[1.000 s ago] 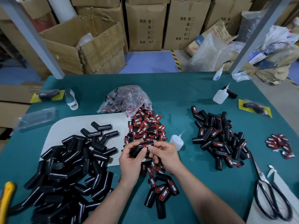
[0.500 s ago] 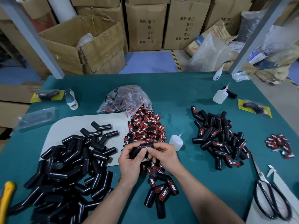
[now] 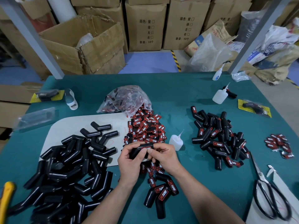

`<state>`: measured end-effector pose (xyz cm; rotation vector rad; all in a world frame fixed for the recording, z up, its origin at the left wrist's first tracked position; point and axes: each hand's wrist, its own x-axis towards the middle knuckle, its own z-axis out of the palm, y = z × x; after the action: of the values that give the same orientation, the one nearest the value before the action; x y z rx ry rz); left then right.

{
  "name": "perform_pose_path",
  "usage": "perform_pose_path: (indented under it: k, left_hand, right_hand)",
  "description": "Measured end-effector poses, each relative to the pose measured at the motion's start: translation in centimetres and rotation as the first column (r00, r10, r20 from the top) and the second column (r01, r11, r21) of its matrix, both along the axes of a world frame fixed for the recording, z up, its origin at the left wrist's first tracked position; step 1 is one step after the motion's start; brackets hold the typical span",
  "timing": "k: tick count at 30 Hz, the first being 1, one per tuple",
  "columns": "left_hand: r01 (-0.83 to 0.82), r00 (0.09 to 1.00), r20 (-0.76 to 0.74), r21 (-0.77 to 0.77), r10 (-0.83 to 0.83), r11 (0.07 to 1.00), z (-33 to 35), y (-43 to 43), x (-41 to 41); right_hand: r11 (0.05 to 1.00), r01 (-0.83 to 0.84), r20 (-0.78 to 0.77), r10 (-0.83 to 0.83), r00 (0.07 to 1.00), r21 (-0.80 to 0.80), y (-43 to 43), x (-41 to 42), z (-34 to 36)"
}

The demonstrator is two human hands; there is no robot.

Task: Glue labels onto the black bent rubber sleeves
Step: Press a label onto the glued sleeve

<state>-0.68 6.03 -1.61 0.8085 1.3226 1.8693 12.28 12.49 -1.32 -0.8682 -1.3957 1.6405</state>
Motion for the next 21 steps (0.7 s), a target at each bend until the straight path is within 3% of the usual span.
perform_pose_path:
  k: [21]
  left_hand:
    - [-0.024,0.999,-0.041,0.012,0.024,1.0,-0.18,-0.05,-0.31]
  right_hand:
    - [1.0,0.008,0.036,-0.008,0.999,-0.001,-0.63,-0.33,0.1]
